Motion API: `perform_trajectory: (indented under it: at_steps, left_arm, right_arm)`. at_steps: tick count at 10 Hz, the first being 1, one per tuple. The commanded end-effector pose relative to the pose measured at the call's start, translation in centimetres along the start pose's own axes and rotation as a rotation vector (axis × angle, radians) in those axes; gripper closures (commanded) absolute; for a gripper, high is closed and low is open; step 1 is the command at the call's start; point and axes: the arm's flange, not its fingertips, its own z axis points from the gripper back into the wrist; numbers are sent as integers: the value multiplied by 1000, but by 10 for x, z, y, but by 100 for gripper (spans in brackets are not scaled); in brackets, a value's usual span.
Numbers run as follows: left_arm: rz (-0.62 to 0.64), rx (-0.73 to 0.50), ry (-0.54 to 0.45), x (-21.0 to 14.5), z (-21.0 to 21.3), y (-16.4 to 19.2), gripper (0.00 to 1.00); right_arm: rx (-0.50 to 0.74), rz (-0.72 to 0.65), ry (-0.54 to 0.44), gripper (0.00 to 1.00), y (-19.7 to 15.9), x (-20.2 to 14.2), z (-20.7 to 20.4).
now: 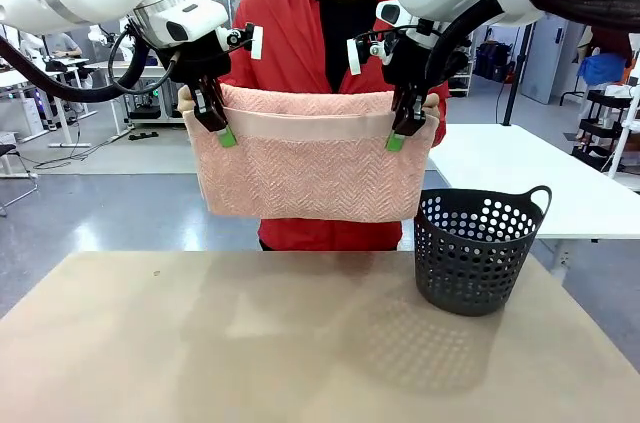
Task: Fold the towel.
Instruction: Release the end of the 100 cm Hotel Towel you were holding.
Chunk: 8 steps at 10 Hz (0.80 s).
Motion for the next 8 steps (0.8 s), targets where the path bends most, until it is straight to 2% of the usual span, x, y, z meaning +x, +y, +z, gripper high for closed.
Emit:
perform_trajectory:
  at_steps: [1,8]
  left_arm:
    - [0,12,9,1,2,1,100]
    - [0,12,9,1,2,1,100]
  right_arm:
    - [-5,0,8,100,0,-1,1]
    - [-5,0,8,100,0,-1,1]
